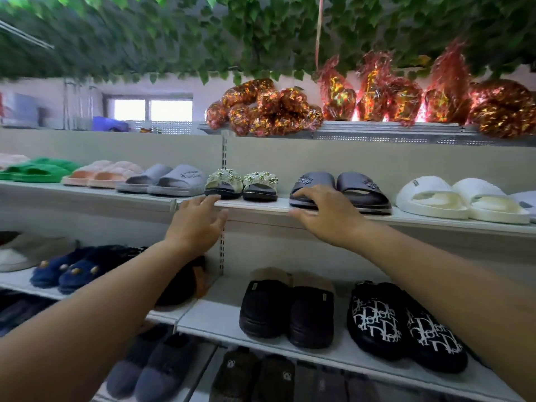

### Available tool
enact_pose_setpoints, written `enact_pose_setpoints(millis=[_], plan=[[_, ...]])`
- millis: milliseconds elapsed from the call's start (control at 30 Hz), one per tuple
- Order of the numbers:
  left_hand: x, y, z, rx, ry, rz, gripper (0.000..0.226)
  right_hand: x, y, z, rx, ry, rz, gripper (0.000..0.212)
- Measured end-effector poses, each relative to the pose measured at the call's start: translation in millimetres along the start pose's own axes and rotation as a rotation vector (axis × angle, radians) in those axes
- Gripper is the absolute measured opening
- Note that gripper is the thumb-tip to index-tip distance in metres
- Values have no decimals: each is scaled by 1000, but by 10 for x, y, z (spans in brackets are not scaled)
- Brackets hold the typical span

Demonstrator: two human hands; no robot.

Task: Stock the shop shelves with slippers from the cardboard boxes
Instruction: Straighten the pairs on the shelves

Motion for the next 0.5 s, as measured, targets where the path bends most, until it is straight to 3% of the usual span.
enact_pose_setpoints(millis=[200,367,500], plan=[[168,396,161,-36,-107,19,54,-371,490,200,-46,-43,-17,40],[-43,928,307,-55,-36,226,60,-681,969,250,-233,-86,1,47],[-241,1061,441,-86,22,146,51,-893,1199,197,-343,-105,72,48]])
Point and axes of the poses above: each hand's wrist, its own y-axis towards the middle knuckle, its own x-axis out of the back of the hand, z = x × y, the point moved 4 cm from there along y, towards the middle knuckle
